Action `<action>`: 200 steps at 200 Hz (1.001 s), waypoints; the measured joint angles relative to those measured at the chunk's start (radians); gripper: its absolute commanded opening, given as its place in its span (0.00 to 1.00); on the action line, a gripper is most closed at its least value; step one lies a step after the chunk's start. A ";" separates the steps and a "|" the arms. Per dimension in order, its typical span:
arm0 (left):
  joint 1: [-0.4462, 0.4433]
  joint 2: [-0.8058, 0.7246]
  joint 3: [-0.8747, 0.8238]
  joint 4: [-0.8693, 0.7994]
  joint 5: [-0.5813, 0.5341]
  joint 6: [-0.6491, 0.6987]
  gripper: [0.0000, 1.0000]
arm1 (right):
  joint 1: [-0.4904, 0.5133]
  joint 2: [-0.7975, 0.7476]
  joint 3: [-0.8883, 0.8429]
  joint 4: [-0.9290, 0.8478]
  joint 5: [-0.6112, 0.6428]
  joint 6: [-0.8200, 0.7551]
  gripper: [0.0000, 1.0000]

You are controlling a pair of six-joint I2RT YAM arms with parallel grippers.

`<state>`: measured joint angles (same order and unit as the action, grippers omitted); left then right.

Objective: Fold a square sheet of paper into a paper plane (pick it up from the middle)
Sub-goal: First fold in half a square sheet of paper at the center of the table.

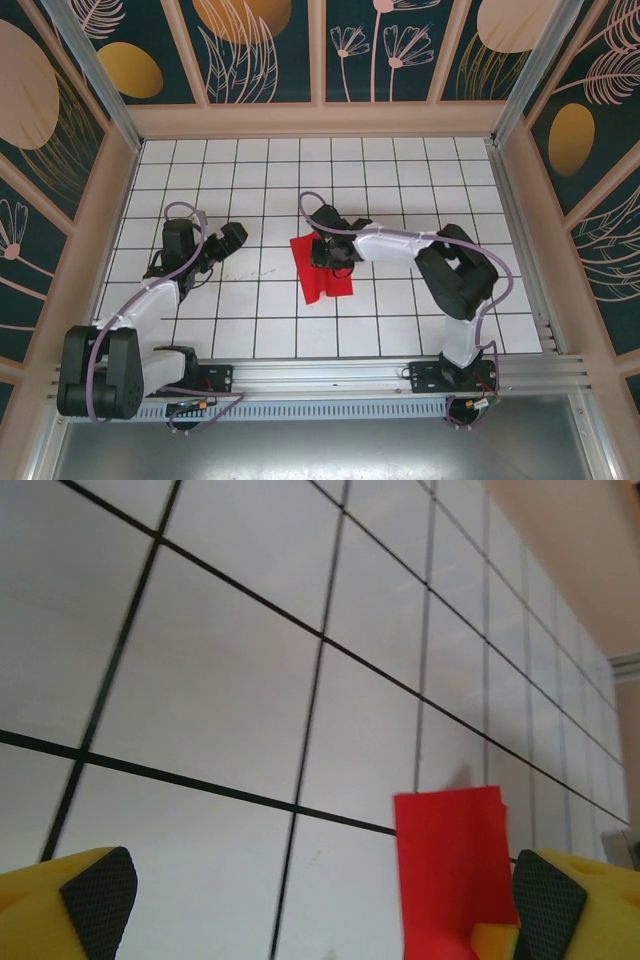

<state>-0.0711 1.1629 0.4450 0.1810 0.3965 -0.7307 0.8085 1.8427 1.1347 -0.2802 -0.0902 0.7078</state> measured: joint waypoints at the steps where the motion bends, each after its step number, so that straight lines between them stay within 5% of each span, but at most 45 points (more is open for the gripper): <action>1: 0.000 -0.002 -0.002 0.002 0.002 -0.001 0.98 | -0.001 -0.003 -0.004 0.006 -0.006 0.002 0.26; 73: -0.031 -0.046 -0.087 0.227 0.204 -0.129 0.99 | -0.122 -0.138 -0.310 0.711 -0.457 0.199 0.29; 109: -0.090 -0.038 -0.111 0.298 0.246 -0.184 0.95 | -0.150 -0.124 -0.365 0.847 -0.542 0.276 0.30; 200: -0.245 0.196 -0.112 0.489 0.275 -0.341 0.60 | -0.191 -0.052 -0.437 1.033 -0.630 0.433 0.31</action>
<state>-0.3164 1.3590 0.3328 0.6704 0.6716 -1.0714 0.6178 1.7905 0.6979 0.7528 -0.7204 1.1404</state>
